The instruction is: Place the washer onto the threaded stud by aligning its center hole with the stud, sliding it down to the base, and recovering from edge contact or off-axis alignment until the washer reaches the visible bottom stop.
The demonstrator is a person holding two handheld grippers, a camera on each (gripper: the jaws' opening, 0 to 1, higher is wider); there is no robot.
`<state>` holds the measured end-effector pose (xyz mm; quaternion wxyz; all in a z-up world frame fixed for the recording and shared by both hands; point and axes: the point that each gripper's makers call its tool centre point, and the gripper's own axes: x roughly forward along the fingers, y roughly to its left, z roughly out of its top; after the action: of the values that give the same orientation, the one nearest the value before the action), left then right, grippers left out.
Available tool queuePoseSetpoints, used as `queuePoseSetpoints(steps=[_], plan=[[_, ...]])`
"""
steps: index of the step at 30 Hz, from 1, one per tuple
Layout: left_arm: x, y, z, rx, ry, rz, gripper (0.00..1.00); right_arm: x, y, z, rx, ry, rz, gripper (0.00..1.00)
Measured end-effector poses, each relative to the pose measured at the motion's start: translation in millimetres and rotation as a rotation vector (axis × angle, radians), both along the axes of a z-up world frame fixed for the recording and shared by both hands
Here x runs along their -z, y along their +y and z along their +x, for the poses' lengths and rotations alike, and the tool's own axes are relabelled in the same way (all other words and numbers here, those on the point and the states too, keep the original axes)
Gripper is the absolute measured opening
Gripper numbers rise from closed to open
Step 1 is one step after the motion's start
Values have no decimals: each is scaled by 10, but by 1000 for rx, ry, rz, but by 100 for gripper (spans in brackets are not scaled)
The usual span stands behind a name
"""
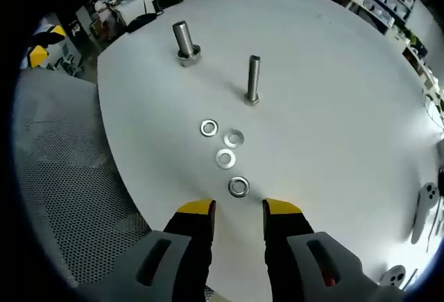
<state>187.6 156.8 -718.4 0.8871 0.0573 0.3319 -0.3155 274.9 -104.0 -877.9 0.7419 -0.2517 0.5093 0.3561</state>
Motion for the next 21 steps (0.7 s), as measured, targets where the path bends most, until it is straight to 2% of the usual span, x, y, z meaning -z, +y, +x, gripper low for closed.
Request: queuePoseSetpoints(steps=[5,9,11,14,21], plan=[[-8,19,5,-11,-7,0,21,-6,67,14,-39,-6,12,25],[31,-25,-30,17,14,10,21,-3,50,65,18,8,31,22],[30,-22,-34,18,13,11,21,4,53,73,7,19,8,21],[13,-4,-10,2,7,1,21,5,70,59,-54,28,-29,21],[21,-12,-19,9,13,1,21,7,107,98,-80,60,-59,18]])
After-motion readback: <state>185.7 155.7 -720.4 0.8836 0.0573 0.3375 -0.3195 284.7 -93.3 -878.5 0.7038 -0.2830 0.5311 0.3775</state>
